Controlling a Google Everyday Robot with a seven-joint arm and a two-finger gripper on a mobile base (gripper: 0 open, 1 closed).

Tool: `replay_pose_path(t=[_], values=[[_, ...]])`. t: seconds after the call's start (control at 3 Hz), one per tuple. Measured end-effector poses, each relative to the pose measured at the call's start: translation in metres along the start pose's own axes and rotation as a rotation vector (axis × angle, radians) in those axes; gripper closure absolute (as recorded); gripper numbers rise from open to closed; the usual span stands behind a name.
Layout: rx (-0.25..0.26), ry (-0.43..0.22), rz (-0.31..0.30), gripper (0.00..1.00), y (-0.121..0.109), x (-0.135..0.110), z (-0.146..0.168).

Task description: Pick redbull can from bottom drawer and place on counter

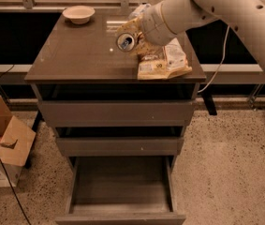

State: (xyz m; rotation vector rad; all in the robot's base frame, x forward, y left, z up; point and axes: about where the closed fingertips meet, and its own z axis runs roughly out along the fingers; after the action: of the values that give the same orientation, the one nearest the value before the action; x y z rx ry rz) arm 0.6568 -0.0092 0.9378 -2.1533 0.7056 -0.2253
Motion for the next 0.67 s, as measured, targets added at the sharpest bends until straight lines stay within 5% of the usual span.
replay_pose_path(t=[0.67], values=[[-0.084, 0.025, 0.012, 1.0, -0.012, 0.038, 0.065]])
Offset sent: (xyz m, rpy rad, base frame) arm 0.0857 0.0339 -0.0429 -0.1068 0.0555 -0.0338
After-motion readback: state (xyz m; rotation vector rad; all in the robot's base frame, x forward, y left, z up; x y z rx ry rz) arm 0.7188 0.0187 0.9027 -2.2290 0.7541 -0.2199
